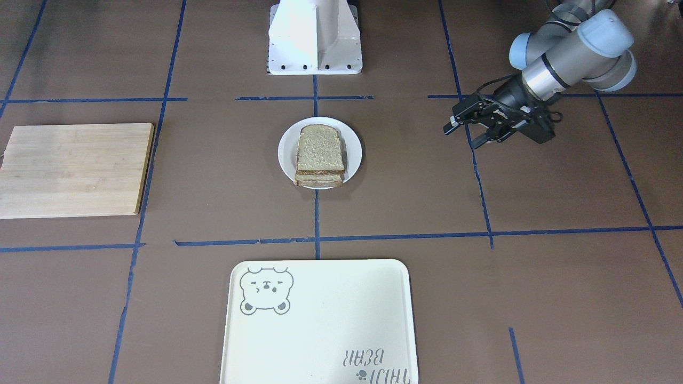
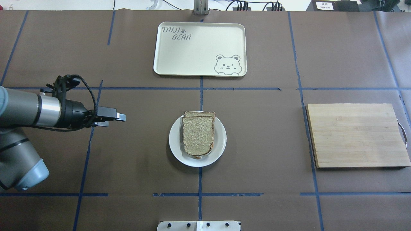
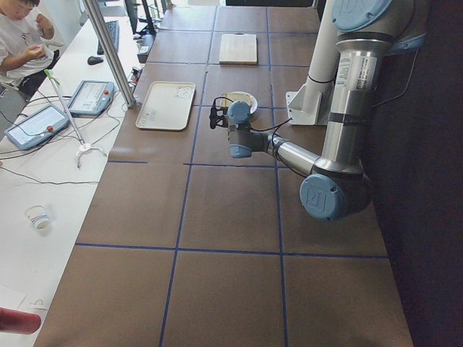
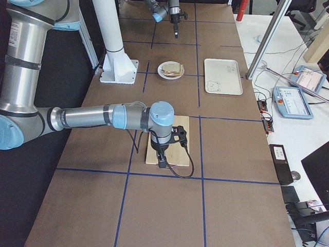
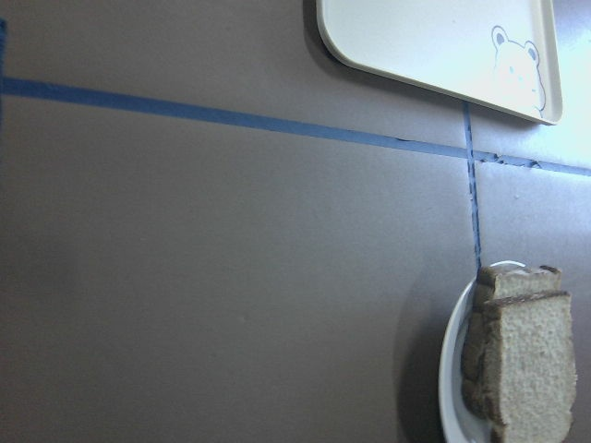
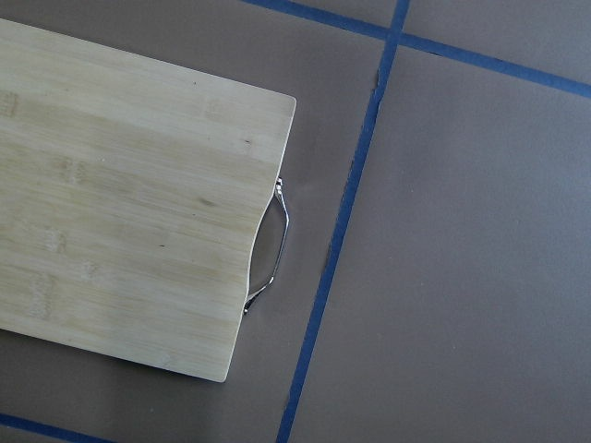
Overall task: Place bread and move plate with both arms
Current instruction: 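Move the left gripper toward the plate rim nearest it and grip the rim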
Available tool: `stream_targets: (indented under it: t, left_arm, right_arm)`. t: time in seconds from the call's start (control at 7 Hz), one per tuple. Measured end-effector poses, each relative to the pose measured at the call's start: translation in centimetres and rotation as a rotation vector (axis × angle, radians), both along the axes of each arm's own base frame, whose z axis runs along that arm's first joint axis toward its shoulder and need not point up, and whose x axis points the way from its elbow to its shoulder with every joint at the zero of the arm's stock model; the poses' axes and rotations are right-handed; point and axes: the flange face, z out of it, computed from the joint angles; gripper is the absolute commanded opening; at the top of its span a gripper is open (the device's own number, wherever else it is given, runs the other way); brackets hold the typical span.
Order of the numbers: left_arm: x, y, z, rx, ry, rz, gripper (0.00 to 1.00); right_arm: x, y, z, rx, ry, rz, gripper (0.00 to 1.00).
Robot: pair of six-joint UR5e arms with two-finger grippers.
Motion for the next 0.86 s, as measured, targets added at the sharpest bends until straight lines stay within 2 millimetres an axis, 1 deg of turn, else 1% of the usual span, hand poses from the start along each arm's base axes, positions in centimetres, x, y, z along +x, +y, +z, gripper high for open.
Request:
stream_targets:
  t: [0.29,0.43,0.57,0.71,0.86]
  left_arm:
    - [6.3,3.4,-2.4,-0.094,0.124,-0.087,1.0]
    - [9.6,5.2,-2.9,-0.12,0.171,-0.116,0.97]
    - [12.3,6.5,-2.8,-0.131,0.195,-0.134,0.91]
    - [14.1,7.1,-2.6,-0.138,0.199,-0.142,0.84]
    - [15.5,7.2,-2.5,-0.156,0.199,-0.143,0.74]
  right_arm:
    - [0.0,0.0,0.0,0.0,0.0,0.0,1.0]
    - [0.0,0.0,0.0,0.0,0.0,0.001,1.0]
    - [0.0,0.0,0.0,-0.001,0.0,0.0,1.0]
    - [0.0,0.1,0.1,-0.001,0.0,0.0,1.0]
    - [0.0,0.1,0.1,-0.001,0.0,0.001,1.0]
